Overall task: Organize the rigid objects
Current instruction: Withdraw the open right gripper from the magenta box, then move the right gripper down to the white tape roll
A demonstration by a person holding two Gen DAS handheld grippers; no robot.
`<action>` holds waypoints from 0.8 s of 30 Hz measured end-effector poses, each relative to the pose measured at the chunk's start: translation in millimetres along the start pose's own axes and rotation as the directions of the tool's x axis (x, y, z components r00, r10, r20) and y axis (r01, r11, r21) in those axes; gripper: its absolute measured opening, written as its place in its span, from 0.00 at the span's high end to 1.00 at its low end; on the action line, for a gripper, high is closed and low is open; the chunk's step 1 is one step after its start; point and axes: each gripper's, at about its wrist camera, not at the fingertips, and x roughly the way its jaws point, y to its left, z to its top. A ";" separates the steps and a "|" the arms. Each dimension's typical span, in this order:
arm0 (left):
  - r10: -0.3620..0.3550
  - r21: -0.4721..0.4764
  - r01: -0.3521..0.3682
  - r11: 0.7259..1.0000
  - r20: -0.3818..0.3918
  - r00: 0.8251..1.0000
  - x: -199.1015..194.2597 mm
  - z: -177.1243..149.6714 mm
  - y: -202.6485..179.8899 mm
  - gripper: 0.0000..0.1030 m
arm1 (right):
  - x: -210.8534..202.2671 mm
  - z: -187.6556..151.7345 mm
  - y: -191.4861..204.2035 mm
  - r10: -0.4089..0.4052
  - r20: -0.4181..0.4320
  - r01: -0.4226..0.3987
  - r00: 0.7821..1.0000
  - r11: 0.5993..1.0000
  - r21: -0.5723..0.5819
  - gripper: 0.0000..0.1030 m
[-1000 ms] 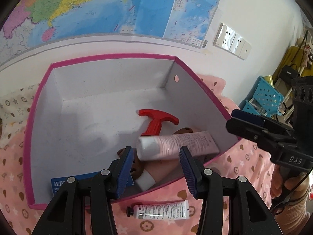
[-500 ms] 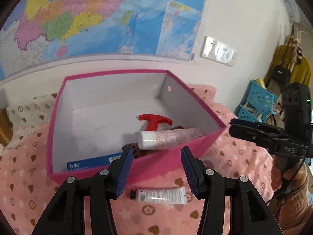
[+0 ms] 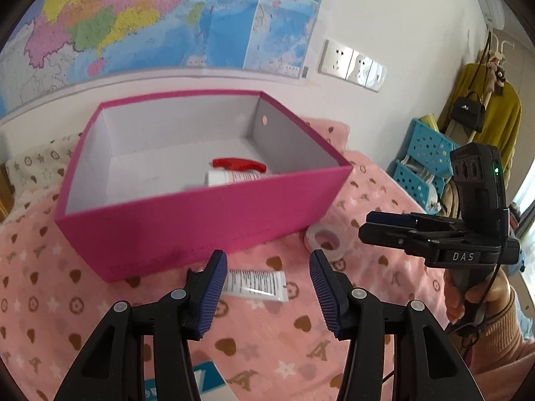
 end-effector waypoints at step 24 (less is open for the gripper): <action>-0.005 0.008 0.006 1.000 -0.094 0.996 30.4 -16.7 -16.0 0.49 | 35.0 2.7 -34.6 -0.147 -0.090 0.149 0.985 0.989 0.016 0.44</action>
